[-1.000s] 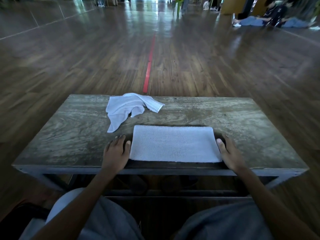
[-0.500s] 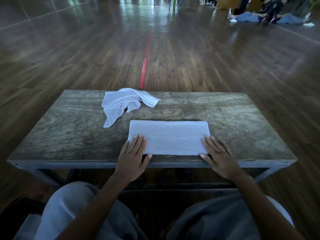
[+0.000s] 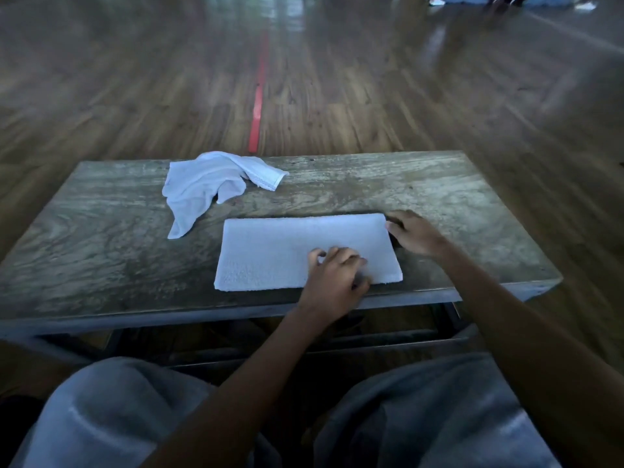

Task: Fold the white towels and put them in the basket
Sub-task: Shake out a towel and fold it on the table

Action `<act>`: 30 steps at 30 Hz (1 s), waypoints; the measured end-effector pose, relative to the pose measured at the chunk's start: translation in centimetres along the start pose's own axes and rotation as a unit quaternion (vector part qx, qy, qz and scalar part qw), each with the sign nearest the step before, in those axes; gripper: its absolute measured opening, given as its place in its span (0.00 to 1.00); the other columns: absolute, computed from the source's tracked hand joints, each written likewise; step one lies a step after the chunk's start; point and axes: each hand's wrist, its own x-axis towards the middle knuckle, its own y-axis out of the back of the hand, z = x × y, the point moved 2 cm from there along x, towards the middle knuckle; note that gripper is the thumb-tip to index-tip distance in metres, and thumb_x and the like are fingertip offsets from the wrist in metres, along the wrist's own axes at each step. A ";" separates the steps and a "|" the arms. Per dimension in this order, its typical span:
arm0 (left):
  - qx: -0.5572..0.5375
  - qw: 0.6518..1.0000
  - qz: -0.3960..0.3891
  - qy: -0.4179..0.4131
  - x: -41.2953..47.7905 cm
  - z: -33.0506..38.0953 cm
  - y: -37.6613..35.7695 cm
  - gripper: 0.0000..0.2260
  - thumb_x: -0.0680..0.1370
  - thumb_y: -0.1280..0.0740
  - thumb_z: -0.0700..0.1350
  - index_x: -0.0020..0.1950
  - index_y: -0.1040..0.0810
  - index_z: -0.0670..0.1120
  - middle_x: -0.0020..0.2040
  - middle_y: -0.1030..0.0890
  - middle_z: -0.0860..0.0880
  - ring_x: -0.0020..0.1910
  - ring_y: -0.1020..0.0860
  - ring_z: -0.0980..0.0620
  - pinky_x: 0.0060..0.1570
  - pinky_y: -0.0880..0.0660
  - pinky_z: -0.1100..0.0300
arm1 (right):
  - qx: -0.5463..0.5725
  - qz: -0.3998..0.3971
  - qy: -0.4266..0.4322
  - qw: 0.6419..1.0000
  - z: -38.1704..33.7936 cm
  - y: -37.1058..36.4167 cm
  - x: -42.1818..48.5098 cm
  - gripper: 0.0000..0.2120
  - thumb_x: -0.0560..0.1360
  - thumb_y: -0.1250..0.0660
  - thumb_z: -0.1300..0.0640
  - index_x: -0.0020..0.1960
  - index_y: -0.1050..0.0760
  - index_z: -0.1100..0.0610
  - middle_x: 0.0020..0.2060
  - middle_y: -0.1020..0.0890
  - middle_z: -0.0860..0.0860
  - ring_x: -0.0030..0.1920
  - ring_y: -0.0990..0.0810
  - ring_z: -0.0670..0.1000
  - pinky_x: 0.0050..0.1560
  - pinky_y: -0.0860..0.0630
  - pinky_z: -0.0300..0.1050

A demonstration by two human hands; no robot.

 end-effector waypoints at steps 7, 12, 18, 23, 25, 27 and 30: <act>0.089 0.996 -0.013 -0.016 2.8 2.8 -3.7 0.25 0.64 0.29 0.64 0.53 0.19 0.49 0.46 0.21 0.48 0.47 0.24 0.45 0.45 0.29 0.52 | 0.044 -0.055 -0.018 0.997 -0.5 -0.8 2.4 0.23 0.79 0.43 0.43 0.72 0.37 0.48 0.61 0.33 0.54 0.58 0.28 0.58 0.60 0.29 0.54; 0.113 0.992 0.015 -0.047 2.6 3.6 -3.5 0.17 0.63 0.25 0.61 0.44 0.17 0.52 0.40 0.22 0.51 0.41 0.24 0.47 0.37 0.29 0.54 | 0.098 -0.065 -0.021 0.993 -0.6 -0.2 2.2 0.06 0.76 0.37 0.46 0.49 0.28 0.48 0.48 0.28 0.51 0.45 0.25 0.52 0.45 0.26 0.49; 0.092 0.985 0.060 -0.135 0.7 4.4 -2.7 0.12 0.67 0.27 0.44 0.49 0.21 0.48 0.40 0.22 0.47 0.36 0.23 0.47 0.31 0.27 0.58 | 0.112 -0.061 -0.016 0.992 -1.4 0.8 -0.9 0.10 0.78 0.39 0.58 0.47 0.32 0.67 0.39 0.32 0.55 0.39 0.34 0.53 0.40 0.38 0.47; 0.001 0.993 0.087 -0.082 -1.0 4.0 1.1 0.09 0.73 0.40 0.41 0.49 0.22 0.46 0.40 0.25 0.46 0.32 0.25 0.46 0.24 0.31 0.59 | 0.232 -0.048 0.013 0.972 -3.3 3.1 -2.6 0.06 0.78 0.37 0.58 0.55 0.27 0.55 0.42 0.26 0.51 0.36 0.27 0.49 0.36 0.32 0.42; -0.080 0.991 0.103 -0.036 -1.9 3.4 3.5 0.10 0.76 0.44 0.43 0.51 0.24 0.46 0.42 0.26 0.45 0.31 0.28 0.45 0.26 0.33 0.58 | 0.283 -0.063 0.033 0.956 -5.0 4.0 -2.8 0.05 0.78 0.37 0.59 0.52 0.23 0.55 0.35 0.27 0.51 0.31 0.31 0.48 0.33 0.35 0.42; -0.148 0.982 0.115 0.008 -2.6 2.0 5.6 0.12 0.77 0.48 0.45 0.51 0.26 0.47 0.44 0.27 0.47 0.32 0.31 0.49 0.30 0.34 0.57 | 0.340 -0.089 0.052 0.935 -7.0 4.7 -2.5 0.05 0.78 0.37 0.60 0.47 0.22 0.55 0.32 0.27 0.50 0.31 0.31 0.48 0.32 0.37 0.41; -0.224 0.960 0.148 0.074 -3.6 -0.7 8.4 0.06 0.77 0.43 0.46 0.47 0.27 0.49 0.43 0.27 0.53 0.32 0.30 0.56 0.34 0.29 0.55 | 0.390 -0.139 0.074 0.907 -10.8 5.0 -1.4 0.09 0.76 0.40 0.67 0.49 0.22 0.58 0.33 0.24 0.53 0.31 0.29 0.48 0.32 0.39 0.40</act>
